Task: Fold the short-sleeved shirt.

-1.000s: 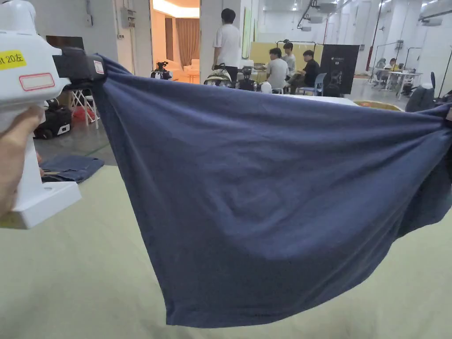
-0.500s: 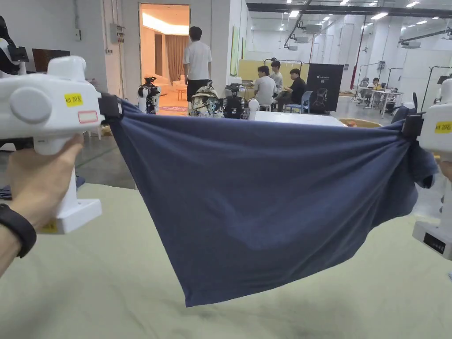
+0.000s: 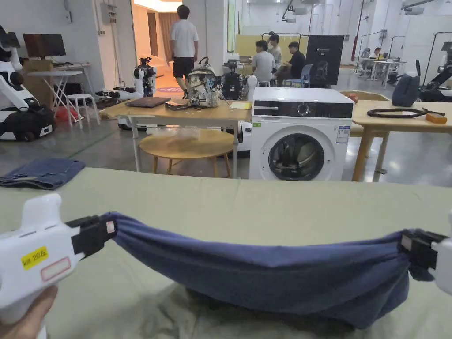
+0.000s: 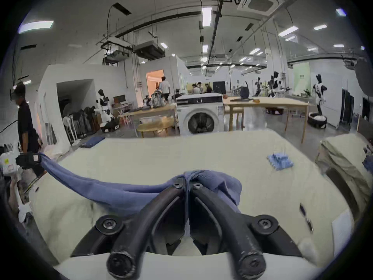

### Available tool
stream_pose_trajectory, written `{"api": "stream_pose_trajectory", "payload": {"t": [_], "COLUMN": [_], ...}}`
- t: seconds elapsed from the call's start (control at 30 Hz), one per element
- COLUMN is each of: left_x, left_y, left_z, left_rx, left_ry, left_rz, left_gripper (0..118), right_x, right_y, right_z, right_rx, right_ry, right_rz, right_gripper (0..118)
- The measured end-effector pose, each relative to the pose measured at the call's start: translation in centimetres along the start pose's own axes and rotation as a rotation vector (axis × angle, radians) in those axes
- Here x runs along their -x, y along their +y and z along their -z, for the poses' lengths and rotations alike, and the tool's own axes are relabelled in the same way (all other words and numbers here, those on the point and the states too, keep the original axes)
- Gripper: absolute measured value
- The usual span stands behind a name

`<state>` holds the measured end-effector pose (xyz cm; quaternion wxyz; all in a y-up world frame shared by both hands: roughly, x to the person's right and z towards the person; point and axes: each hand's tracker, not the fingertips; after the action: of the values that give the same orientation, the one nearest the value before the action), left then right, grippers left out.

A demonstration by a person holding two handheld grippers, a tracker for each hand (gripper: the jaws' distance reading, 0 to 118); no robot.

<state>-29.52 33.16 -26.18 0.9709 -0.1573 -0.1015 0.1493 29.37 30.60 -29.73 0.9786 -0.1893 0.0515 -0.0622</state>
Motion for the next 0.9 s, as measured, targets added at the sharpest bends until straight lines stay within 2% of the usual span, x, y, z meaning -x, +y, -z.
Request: {"api": "stream_pose_trajectory", "payload": {"t": [0.13, 0.27, 0.37, 0.43, 0.5, 0.63, 0.67, 0.7, 0.73, 0.77, 0.9], "left_x": [0.9, 1.0, 0.3, 1.1, 1.4, 1.6, 1.4, 1.5, 1.3, 0.9, -2.2], "left_y": [-8.0, -13.2, -16.1, -18.2, -19.7, -22.0, -21.9, -22.1, -22.2, -22.1, -19.5], "left_z": [-5.7, -10.6, -13.4, -14.8, -15.5, -15.5, -15.2, -15.1, -15.0, -15.3, -15.9], "left_rx": [0.052, 0.12, 0.159, 0.167, 0.188, 0.232, 0.255, 0.293, 0.295, 0.271, 0.21], "left_ry": [0.071, 0.115, 0.191, 0.199, 0.243, 0.252, 0.263, 0.293, 0.322, 0.342, 0.336], "left_rz": [-0.053, -0.194, -0.165, -0.159, -0.182, -0.148, -0.14, -0.121, -0.095, -0.056, 0.055], "left_gripper": [0, 0, 0, 0, 0, 0, 7, 28, 53, 54, 55], "right_x": [0.2, 0.2, 0.3, 0.7, 0.7, 1.1, 1.2, 1.2, 1.2, 1.4, 1.4], "right_y": [-9.0, -16.0, -19.4, -20.9, -22.0, -24.4, -24.7, -25.0, -25.3, -24.8, -22.6], "right_z": [-5.8, -10.3, -13.4, -15.0, -15.8, -16.0, -15.9, -15.9, -16.0, -16.5, -18.0], "right_rx": [0.088, 0.187, 0.214, 0.233, 0.266, 0.291, 0.295, 0.318, 0.33, 0.324, 0.305], "right_ry": [-0.005, -0.041, -0.042, -0.078, -0.066, -0.068, -0.082, -0.129, -0.153, -0.164, -0.182], "right_rz": [0.059, 0.118, 0.195, 0.183, 0.199, 0.155, 0.144, 0.12, 0.103, 0.106, 0.15], "right_gripper": [0, 0, 0, 0, 0, 1, 8, 25, 53, 58, 58]}}
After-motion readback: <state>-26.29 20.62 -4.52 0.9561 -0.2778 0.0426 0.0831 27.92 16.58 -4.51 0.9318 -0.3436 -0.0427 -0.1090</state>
